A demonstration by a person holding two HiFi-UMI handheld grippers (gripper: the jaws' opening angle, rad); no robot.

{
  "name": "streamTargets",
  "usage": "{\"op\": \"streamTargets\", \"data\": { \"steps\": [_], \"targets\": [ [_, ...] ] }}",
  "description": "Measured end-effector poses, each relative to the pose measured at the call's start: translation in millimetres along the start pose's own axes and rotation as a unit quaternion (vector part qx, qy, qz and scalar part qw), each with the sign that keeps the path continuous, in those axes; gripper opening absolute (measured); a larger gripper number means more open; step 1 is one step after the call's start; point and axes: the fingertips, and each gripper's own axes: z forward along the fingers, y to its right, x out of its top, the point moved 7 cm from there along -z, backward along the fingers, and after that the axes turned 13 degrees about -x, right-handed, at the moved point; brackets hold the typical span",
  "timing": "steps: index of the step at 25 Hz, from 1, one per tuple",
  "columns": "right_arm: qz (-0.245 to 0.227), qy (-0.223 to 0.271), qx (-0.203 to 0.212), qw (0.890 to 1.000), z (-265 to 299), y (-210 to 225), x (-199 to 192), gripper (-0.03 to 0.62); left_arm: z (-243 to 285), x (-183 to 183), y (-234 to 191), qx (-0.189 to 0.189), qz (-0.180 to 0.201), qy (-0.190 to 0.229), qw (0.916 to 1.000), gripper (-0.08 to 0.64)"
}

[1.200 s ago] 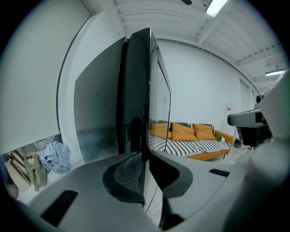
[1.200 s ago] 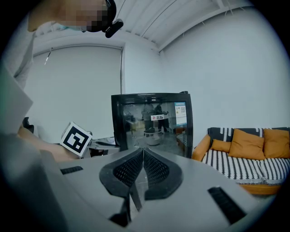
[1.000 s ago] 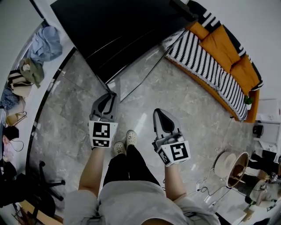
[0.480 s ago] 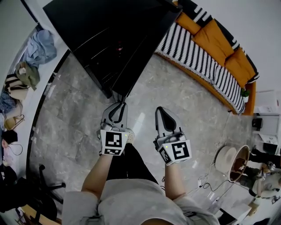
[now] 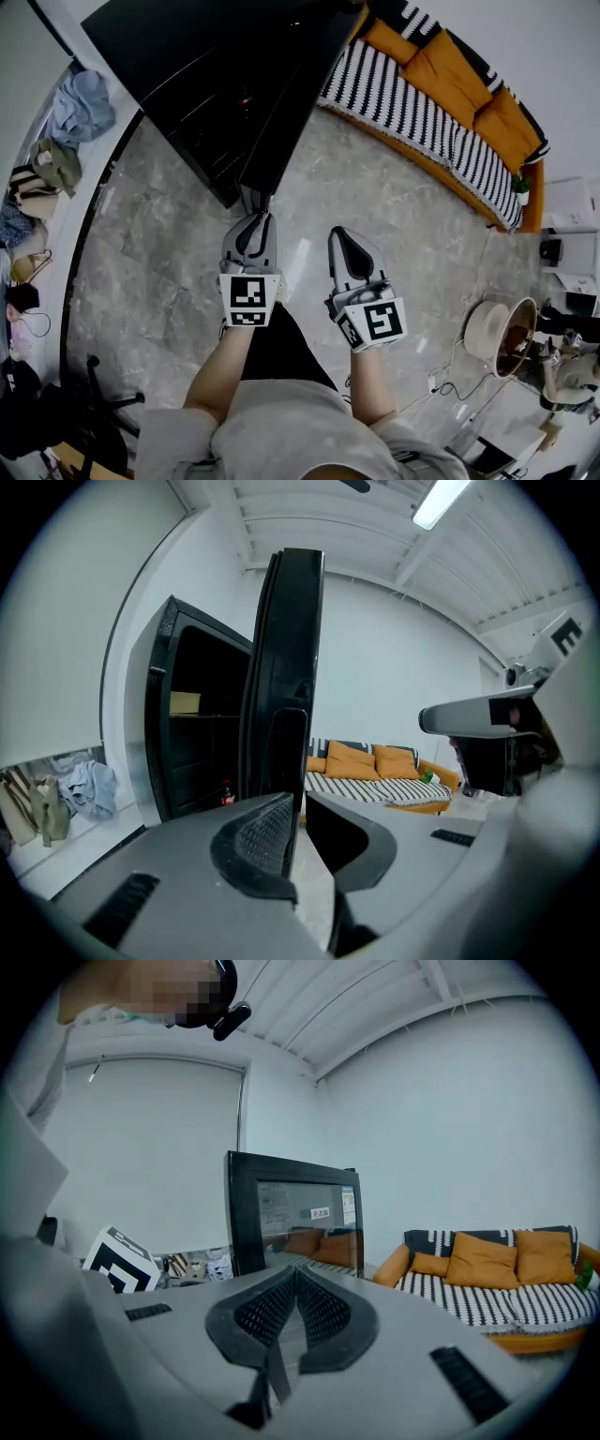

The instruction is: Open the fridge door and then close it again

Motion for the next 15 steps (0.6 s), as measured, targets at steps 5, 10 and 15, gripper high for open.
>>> {"op": "streamTargets", "data": {
  "steps": [5,10,15],
  "targets": [
    [0.001,0.001,-0.005,1.000,-9,2,0,0.017,5,-1,17,-0.005,0.002,0.001,1.0000,0.041],
    [0.003,0.003,-0.014,1.000,-17,5,-1,0.017,8,-3,28,0.004,-0.005,0.005,1.0000,0.056],
    [0.006,0.005,-0.021,1.000,-26,12,-2,0.017,10,-2,33,0.008,-0.003,0.005,1.0000,0.057]
  ]
}}
